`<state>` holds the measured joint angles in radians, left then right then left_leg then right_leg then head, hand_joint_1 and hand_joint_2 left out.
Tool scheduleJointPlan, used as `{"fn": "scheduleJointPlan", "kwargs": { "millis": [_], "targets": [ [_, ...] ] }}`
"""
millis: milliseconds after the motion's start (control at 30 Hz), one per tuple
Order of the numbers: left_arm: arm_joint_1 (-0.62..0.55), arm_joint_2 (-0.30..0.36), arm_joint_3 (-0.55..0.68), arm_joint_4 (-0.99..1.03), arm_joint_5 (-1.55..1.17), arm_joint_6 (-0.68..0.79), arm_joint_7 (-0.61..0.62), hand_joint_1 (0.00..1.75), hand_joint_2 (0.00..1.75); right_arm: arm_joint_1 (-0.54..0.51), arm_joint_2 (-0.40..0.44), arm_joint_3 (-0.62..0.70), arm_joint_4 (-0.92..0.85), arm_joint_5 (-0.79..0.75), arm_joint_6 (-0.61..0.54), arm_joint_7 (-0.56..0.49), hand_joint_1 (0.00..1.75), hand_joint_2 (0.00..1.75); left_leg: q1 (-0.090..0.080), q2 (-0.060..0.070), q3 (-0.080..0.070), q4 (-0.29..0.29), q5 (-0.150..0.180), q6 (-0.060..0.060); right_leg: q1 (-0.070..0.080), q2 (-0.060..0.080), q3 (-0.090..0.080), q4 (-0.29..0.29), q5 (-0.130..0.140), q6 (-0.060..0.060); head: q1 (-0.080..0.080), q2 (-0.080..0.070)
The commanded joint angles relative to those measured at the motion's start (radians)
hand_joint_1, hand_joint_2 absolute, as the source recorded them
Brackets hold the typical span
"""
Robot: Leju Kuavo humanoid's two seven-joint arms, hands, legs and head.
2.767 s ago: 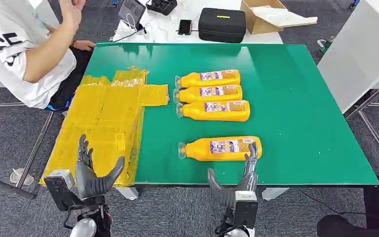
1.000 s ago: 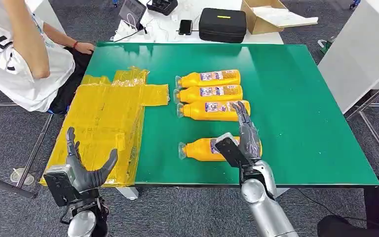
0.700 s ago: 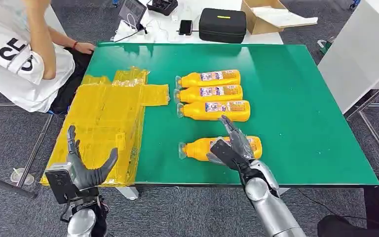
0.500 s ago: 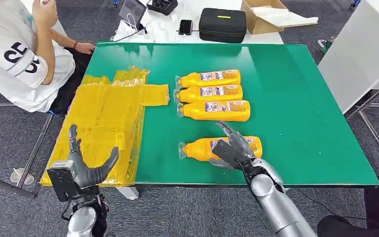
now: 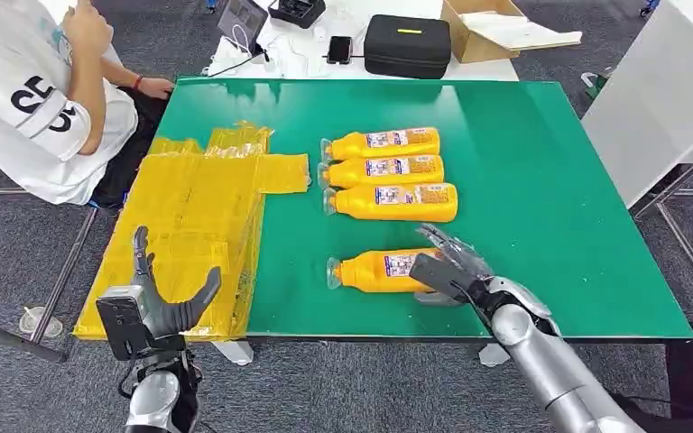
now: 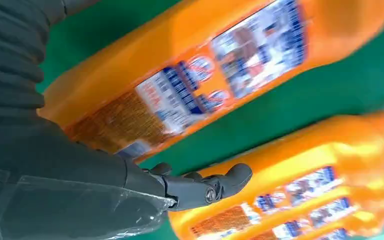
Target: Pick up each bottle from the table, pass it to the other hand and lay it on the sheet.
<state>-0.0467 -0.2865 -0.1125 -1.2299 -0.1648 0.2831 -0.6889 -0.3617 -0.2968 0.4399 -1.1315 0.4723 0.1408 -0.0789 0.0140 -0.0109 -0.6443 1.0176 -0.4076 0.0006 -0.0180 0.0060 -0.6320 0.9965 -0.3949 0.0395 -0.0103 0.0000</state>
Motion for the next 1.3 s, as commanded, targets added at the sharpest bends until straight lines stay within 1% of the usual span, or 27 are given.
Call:
{"fn": "scheduleJointPlan", "kwargs": {
  "millis": [33, 133, 167, 200, 267, 333, 367, 400, 433, 467, 500, 533, 567, 600, 633, 667, 733, 900, 933, 967, 1067, 1133, 1167, 1200, 1233, 1267, 1300],
  "targets": [
    [-0.046, 0.026, -0.001, 0.086, 0.005, 0.002, 0.013, 0.0, 1.75, -0.068, -0.069, 0.13, 0.102, 0.028, 0.027, 0.041, 0.0, 1.75, 0.001, 0.001, 0.008, -0.001, -0.002, 0.001, 0.001, -0.001, 0.008, -0.002, -0.002, -0.002, 0.0, 0.0],
    [-0.053, 0.023, -0.004, 0.097, 0.008, 0.0, 0.019, 0.0, 1.75, -0.101, -0.045, 0.177, 0.171, 0.051, 0.043, 0.062, 0.0, 1.75, 0.0, 0.001, 0.005, -0.001, -0.001, 0.0, 0.001, 0.0, 0.005, -0.002, -0.001, -0.001, 0.0, 0.0],
    [-0.053, 0.022, -0.004, 0.097, 0.008, 0.0, 0.019, 0.0, 1.75, -0.1, -0.042, 0.179, 0.173, 0.051, 0.043, 0.062, 0.0, 1.75, 0.001, 0.002, 0.006, -0.001, -0.002, 0.0, 0.001, 0.001, 0.006, -0.002, -0.001, -0.002, 0.0, 0.0],
    [-0.054, 0.022, -0.005, 0.099, 0.008, 0.001, 0.02, 0.0, 1.75, -0.108, -0.034, 0.183, 0.193, 0.052, 0.042, 0.061, 0.0, 1.75, 0.0, 0.002, 0.004, -0.001, -0.001, 0.0, 0.001, 0.001, 0.003, -0.001, 0.0, -0.001, 0.0, 0.0],
    [-0.057, 0.022, -0.007, 0.103, 0.009, -0.001, 0.021, 0.0, 1.75, -0.116, -0.026, 0.194, 0.216, 0.058, 0.042, 0.064, 0.0, 1.75, 0.001, 0.004, 0.006, -0.001, -0.002, 0.0, 0.001, 0.002, 0.006, -0.002, -0.001, -0.002, 0.0, 0.0],
    [-0.058, 0.02, -0.008, 0.105, 0.01, -0.001, 0.022, 0.0, 1.75, -0.12, -0.015, 0.205, 0.235, 0.065, 0.042, 0.067, 0.0, 1.75, 0.001, 0.002, 0.007, -0.001, -0.001, 0.0, 0.001, 0.0, 0.006, -0.002, -0.001, -0.002, 0.0, 0.0],
    [-0.06, 0.019, -0.01, 0.108, 0.01, -0.001, 0.024, 0.0, 1.75, -0.124, -0.002, 0.212, 0.255, 0.07, 0.037, 0.072, 0.0, 1.75, 0.001, 0.003, 0.005, -0.001, -0.001, 0.0, 0.001, 0.001, 0.005, -0.002, 0.0, -0.002, 0.0, 0.0],
    [-0.064, 0.019, -0.013, 0.115, 0.012, 0.001, 0.027, 0.0, 1.75, -0.139, 0.025, 0.228, 0.308, 0.083, 0.029, 0.07, 0.0, 1.75, 0.001, 0.004, 0.008, -0.002, -0.002, 0.0, 0.002, 0.002, 0.007, -0.002, -0.001, -0.002, 0.0, 0.0],
    [-0.066, 0.018, -0.014, 0.117, 0.014, 0.002, 0.028, 0.0, 1.75, -0.141, 0.044, 0.234, 0.333, 0.09, 0.02, 0.069, 0.0, 1.75, 0.001, 0.003, 0.006, -0.001, -0.001, 0.0, 0.002, 0.001, 0.006, -0.002, 0.0, -0.002, 0.0, 0.0],
    [-0.069, 0.017, -0.016, 0.12, 0.015, 0.002, 0.028, 0.0, 1.75, -0.142, 0.063, 0.243, 0.353, 0.094, 0.019, 0.07, 0.05, 1.75, 0.002, 0.004, 0.01, -0.002, -0.002, 0.0, 0.003, 0.002, 0.01, -0.003, 0.0, -0.003, 0.0, 0.0],
    [-0.071, 0.017, -0.017, 0.124, 0.015, 0.001, 0.029, 0.0, 1.75, -0.141, 0.073, 0.247, 0.361, 0.097, 0.014, 0.07, 0.09, 1.75, 0.002, 0.004, 0.009, -0.002, -0.001, 0.0, 0.002, 0.002, 0.008, -0.003, 0.0, -0.003, 0.0, 0.0],
    [-0.072, 0.017, -0.017, 0.126, 0.016, 0.001, 0.029, 0.0, 1.75, -0.14, 0.08, 0.249, 0.368, 0.1, 0.007, 0.07, 0.09, 1.75, 0.002, 0.005, 0.011, -0.003, -0.001, 0.0, 0.003, 0.003, 0.009, -0.004, 0.001, -0.003, 0.001, 0.0],
    [-0.072, 0.016, -0.017, 0.128, 0.017, 0.001, 0.029, 0.0, 1.75, -0.14, 0.086, 0.251, 0.374, 0.101, 0.006, 0.069, 0.24, 1.75, 0.002, 0.003, 0.009, -0.002, -0.001, 0.0, 0.002, 0.001, 0.008, -0.003, 0.0, -0.002, 0.0, 0.0],
    [-0.074, 0.015, -0.016, 0.13, 0.023, 0.002, 0.028, 0.0, 1.75, -0.147, 0.106, 0.245, 0.413, 0.101, -0.026, 0.045, 0.44, 1.75, 0.002, 0.005, 0.012, -0.003, -0.001, 0.0, 0.003, 0.002, 0.011, -0.004, 0.0, -0.003, 0.0, 0.0],
    [-0.073, 0.016, -0.015, 0.128, 0.024, 0.003, 0.028, 0.0, 1.75, -0.146, 0.109, 0.248, 0.415, 0.106, -0.033, 0.042, 0.79, 1.75, 0.002, 0.005, 0.013, -0.002, -0.002, -0.001, 0.002, 0.004, 0.011, -0.003, 0.0, -0.002, 0.001, 0.0],
    [-0.071, 0.018, -0.016, 0.125, 0.026, 0.002, 0.028, 0.0, 1.75, -0.143, 0.112, 0.244, 0.413, 0.103, -0.041, 0.035, 1.36, 1.75, 0.002, 0.006, 0.015, -0.002, -0.003, -0.001, 0.003, 0.005, 0.012, -0.003, 0.001, -0.003, 0.0, 0.0],
    [-0.069, 0.019, -0.018, 0.125, 0.027, -0.001, 0.028, 0.0, 1.75, -0.133, 0.103, 0.237, 0.397, 0.095, -0.047, 0.023, 1.75, 1.75, 0.002, 0.008, 0.017, -0.002, -0.003, -0.001, 0.003, 0.007, 0.013, -0.003, 0.002, -0.003, 0.0, 0.0],
    [-0.067, 0.019, -0.02, 0.132, 0.035, -0.006, 0.026, 0.0, 1.75, -0.085, 0.067, 0.195, 0.31, 0.047, -0.05, -0.021, 1.75, 1.75, 0.002, 0.005, 0.019, -0.002, -0.002, -0.001, 0.002, 0.005, 0.015, -0.003, 0.002, -0.004, 0.0, 0.0],
    [-0.068, 0.019, -0.02, 0.133, 0.036, -0.006, 0.025, 0.0, 1.75, -0.08, 0.063, 0.191, 0.298, 0.045, -0.051, -0.021, 1.75, 1.75, 0.002, 0.003, 0.019, -0.003, -0.002, 0.0, 0.003, 0.002, 0.016, -0.004, 0.002, -0.005, 0.0, 0.0],
    [-0.069, 0.02, -0.022, 0.134, 0.036, -0.008, 0.025, 0.0, 1.75, -0.073, 0.06, 0.182, 0.284, 0.033, -0.049, -0.03, 1.75, 1.75, 0.002, 0.004, 0.019, -0.002, -0.002, 0.0, 0.002, 0.004, 0.015, -0.003, 0.001, -0.004, 0.0, 0.0],
    [-0.068, 0.02, -0.023, 0.133, 0.039, -0.011, 0.023, 0.0, 1.75, -0.048, 0.056, 0.154, 0.247, 0.006, -0.059, -0.05, 1.75, 1.75, 0.002, 0.004, 0.019, -0.002, -0.002, 0.0, 0.002, 0.003, 0.016, -0.003, 0.001, -0.004, 0.0, 0.0],
    [-0.063, 0.02, -0.022, 0.127, 0.042, -0.011, 0.02, 0.0, 1.75, -0.01, 0.062, 0.103, 0.189, -0.026, -0.086, -0.077, 1.75, 1.75, 0.001, 0.004, 0.019, -0.002, -0.002, -0.001, 0.002, 0.004, 0.015, -0.002, 0.001, -0.004, 0.0, 0.0],
    [-0.058, 0.021, -0.021, 0.122, 0.044, -0.013, 0.018, 0.0, 1.75, 0.012, 0.069, 0.076, 0.148, -0.031, -0.108, -0.089, 1.75, 1.75, 0.001, 0.004, 0.019, -0.001, -0.002, -0.001, 0.002, 0.004, 0.015, -0.002, 0.001, -0.004, 0.001, 0.0],
    [-0.054, 0.019, -0.019, 0.117, 0.045, -0.013, 0.017, 0.0, 1.75, 0.032, 0.085, 0.044, 0.116, -0.031, -0.149, -0.123, 1.75, 1.75, 0.001, 0.004, 0.018, -0.001, -0.003, -0.001, 0.002, 0.004, 0.015, -0.002, 0.001, -0.004, 0.0, 0.0],
    [-0.04, 0.016, -0.014, 0.099, 0.051, -0.016, 0.016, 0.0, 1.75, 0.069, 0.123, -0.013, 0.055, -0.028, -0.208, -0.161, 1.75, 1.75, 0.001, 0.004, 0.019, -0.002, -0.003, 0.0, 0.002, 0.003, 0.016, -0.003, 0.0, -0.005, 0.0, 0.0],
    [-0.036, 0.017, -0.014, 0.093, 0.051, -0.018, 0.016, 0.0, 1.75, 0.074, 0.129, -0.014, 0.038, -0.017, -0.208, -0.151, 1.75, 1.75, 0.002, 0.004, 0.019, -0.002, -0.003, 0.0, 0.002, 0.003, 0.016, -0.003, 0.0, -0.005, 0.0, 0.0],
    [-0.021, 0.011, -0.006, 0.073, 0.08, -0.039, 0.02, 0.0, 1.75, 0.122, 0.199, -0.096, -0.051, -0.018, -0.314, -0.234, 1.75, 1.75, 0.002, 0.006, 0.018, -0.002, -0.003, -0.001, 0.002, 0.006, 0.015, -0.002, 0.001, -0.005, 0.0, 0.0]
  ]
}}
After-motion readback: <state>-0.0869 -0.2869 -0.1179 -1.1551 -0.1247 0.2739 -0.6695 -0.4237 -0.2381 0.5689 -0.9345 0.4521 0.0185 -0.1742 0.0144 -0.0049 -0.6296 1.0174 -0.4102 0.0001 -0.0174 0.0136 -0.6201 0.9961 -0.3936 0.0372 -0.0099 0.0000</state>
